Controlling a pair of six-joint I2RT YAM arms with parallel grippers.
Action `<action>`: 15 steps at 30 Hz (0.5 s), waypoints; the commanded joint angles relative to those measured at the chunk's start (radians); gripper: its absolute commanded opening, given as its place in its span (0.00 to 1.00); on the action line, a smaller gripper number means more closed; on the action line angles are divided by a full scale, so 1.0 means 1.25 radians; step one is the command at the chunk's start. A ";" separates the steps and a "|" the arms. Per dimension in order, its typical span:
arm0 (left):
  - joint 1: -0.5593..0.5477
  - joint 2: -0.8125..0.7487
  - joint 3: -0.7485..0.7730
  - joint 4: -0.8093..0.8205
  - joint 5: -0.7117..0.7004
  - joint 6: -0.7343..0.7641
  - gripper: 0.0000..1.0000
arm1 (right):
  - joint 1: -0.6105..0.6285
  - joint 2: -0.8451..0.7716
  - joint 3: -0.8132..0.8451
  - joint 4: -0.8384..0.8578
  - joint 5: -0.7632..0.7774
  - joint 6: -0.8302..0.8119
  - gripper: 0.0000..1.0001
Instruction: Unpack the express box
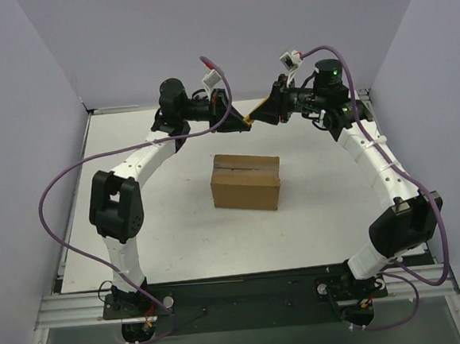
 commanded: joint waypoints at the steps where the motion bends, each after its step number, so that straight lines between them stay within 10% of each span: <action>1: -0.002 0.004 0.004 0.053 -0.017 -0.029 0.00 | -0.003 0.000 0.028 0.050 -0.039 0.000 0.15; 6: -0.001 0.004 -0.004 0.051 -0.022 -0.018 0.00 | -0.007 -0.006 0.027 0.050 -0.016 0.010 0.00; 15: 0.061 -0.073 -0.036 -0.196 -0.184 0.206 0.46 | -0.126 -0.073 -0.007 -0.104 0.255 0.104 0.00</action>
